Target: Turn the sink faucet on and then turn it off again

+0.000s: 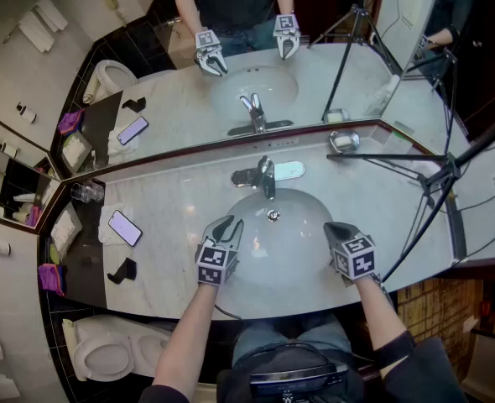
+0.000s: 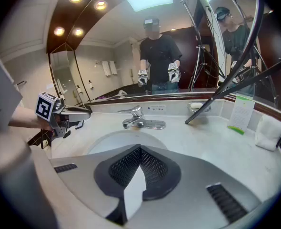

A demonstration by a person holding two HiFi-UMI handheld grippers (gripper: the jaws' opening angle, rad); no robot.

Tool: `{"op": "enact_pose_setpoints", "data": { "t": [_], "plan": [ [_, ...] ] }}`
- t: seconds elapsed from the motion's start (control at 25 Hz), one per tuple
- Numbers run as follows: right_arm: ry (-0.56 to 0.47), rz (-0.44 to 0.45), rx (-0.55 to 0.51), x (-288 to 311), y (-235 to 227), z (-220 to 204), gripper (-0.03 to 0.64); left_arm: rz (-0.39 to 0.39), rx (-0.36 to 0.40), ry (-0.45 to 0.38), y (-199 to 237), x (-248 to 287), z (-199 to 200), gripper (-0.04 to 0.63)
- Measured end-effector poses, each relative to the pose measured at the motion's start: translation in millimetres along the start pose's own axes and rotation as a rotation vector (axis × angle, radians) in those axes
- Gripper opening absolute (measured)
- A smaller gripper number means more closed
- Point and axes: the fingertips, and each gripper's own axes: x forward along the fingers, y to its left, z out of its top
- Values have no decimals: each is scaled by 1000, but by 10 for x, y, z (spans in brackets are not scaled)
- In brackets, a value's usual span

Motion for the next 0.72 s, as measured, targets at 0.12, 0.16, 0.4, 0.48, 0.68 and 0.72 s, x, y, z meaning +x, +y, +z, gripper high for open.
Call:
{"op": "enact_pose_setpoints", "data": {
  "t": [0.12, 0.16, 0.4, 0.48, 0.68, 0.72],
  "plan": [
    [7, 7, -5, 104, 10, -23, 21, -7, 79, 12, 63, 257, 57, 133],
    [9, 9, -6, 136, 6, -29, 21, -2, 113, 18, 94, 350, 64, 157],
    [12, 12, -3, 240, -12, -58, 21, 106, 532, 71, 261, 810, 194, 219],
    [13, 11, -1, 276, -35, -78, 21, 120, 692, 85, 244, 949, 258, 219],
    [19, 8, 15, 339, -102, -172, 21, 97, 890, 120, 193, 1249, 200, 219],
    [22, 6, 20, 343, -123, -194, 21, 97, 904, 125, 197, 1297, 192, 219]
  ]
}}
